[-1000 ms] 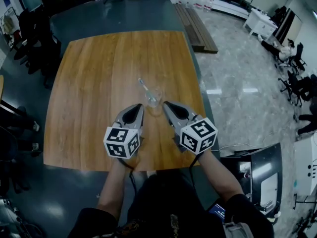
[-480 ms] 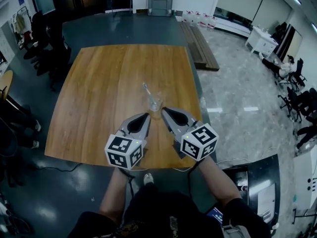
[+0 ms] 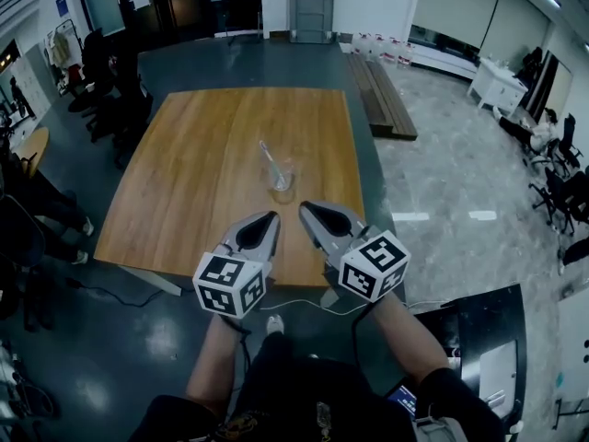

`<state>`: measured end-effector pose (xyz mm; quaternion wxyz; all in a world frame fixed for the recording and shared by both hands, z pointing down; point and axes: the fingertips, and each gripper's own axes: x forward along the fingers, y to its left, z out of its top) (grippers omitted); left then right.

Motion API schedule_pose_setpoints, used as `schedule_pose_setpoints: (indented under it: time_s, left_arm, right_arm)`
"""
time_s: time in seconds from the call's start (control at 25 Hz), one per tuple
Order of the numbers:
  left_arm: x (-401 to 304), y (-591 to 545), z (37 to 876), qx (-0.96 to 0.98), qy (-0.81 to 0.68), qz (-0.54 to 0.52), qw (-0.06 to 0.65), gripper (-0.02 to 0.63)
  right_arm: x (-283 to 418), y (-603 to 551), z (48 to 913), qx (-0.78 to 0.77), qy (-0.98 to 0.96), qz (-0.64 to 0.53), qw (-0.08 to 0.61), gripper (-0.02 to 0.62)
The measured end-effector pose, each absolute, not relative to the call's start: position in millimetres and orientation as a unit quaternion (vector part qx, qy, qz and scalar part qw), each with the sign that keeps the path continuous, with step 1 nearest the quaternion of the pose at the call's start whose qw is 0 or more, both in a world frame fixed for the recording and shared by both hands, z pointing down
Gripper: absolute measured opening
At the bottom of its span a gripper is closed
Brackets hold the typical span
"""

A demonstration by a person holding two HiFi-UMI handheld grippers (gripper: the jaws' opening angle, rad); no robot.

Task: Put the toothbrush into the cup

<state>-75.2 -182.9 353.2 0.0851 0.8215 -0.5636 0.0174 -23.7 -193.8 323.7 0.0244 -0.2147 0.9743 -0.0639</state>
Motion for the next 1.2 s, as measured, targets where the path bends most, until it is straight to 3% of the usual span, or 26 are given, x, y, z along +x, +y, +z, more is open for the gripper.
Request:
schedule_pose_setpoints:
  time_s: [0.52,1.2]
  left_arm:
    - [-11.7,-107.1,322.0,0.817,-0.573,0.016,0.056,0.008]
    - [7.8,-98.3,317.1,0.819,-0.572,0.024,0.045,0.008]
  right_arm:
    - [37.0,-117.0,297.4,-0.196,0.978,-0.043,0.049,0.003]
    - [56.1,-109.0,292.0,-0.196,0.978,-0.037,0.058,0.003]
